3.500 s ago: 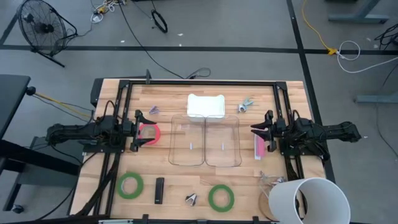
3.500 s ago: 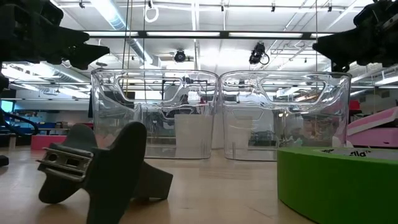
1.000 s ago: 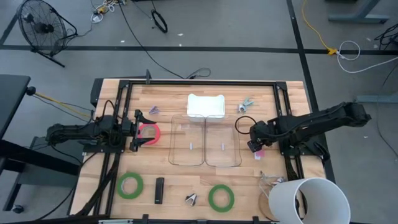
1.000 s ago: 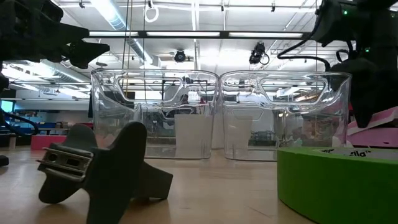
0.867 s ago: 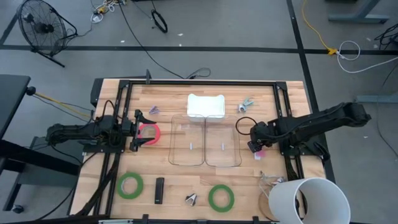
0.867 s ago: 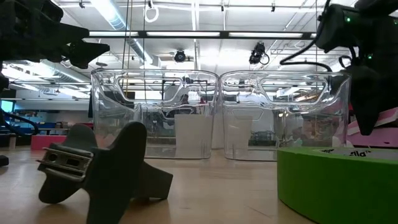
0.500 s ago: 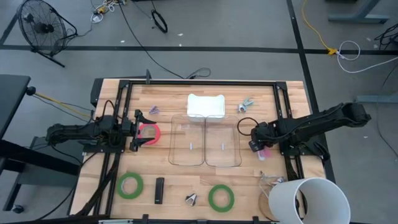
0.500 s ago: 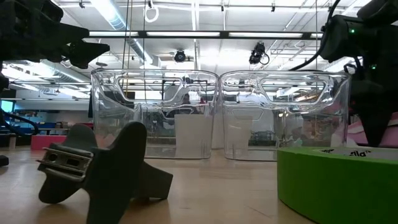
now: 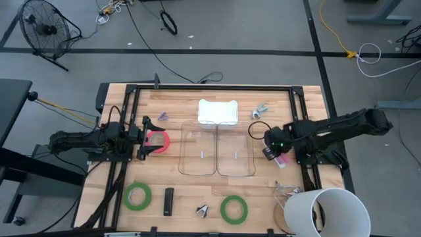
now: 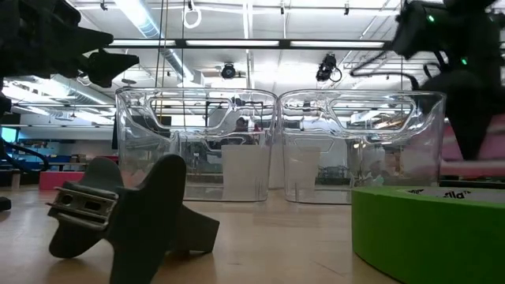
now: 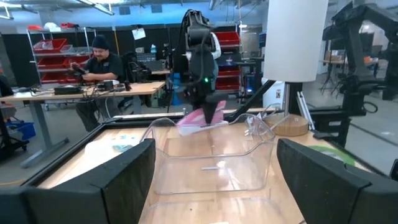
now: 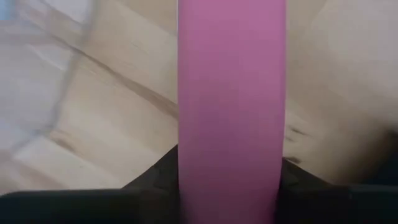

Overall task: Pick and place Stapler, Stapler remover, tape
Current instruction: Put the pink stapler into the right transparent bin

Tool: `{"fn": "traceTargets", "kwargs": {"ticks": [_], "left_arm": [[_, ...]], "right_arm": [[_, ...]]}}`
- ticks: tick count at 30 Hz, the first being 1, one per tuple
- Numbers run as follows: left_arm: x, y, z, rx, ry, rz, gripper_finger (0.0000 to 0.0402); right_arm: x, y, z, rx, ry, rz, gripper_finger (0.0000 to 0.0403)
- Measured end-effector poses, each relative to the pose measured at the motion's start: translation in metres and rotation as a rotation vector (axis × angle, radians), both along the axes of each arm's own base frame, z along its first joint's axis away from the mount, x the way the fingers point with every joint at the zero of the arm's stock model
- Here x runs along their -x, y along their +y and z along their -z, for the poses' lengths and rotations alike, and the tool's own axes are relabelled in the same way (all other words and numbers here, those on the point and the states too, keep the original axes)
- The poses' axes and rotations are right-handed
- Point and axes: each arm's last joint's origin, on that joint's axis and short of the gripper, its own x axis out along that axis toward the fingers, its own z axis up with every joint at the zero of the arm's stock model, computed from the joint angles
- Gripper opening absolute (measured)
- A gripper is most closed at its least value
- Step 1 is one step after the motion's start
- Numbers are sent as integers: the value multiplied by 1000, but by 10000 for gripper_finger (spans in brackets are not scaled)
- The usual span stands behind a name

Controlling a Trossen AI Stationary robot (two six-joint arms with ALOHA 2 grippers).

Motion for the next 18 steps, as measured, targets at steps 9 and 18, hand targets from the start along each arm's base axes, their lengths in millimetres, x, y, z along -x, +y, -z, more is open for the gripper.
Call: {"fn": "traceTargets", "kwargs": {"ticks": [9,18], "left_arm": [[0,0,0,18,-5,2,339],[0,0,0,18,-4,2,339]], "right_arm": [[-20,-10,-102,96,-189,-29,124],[-78,-8,-100,80,-134,-187,124]]}}
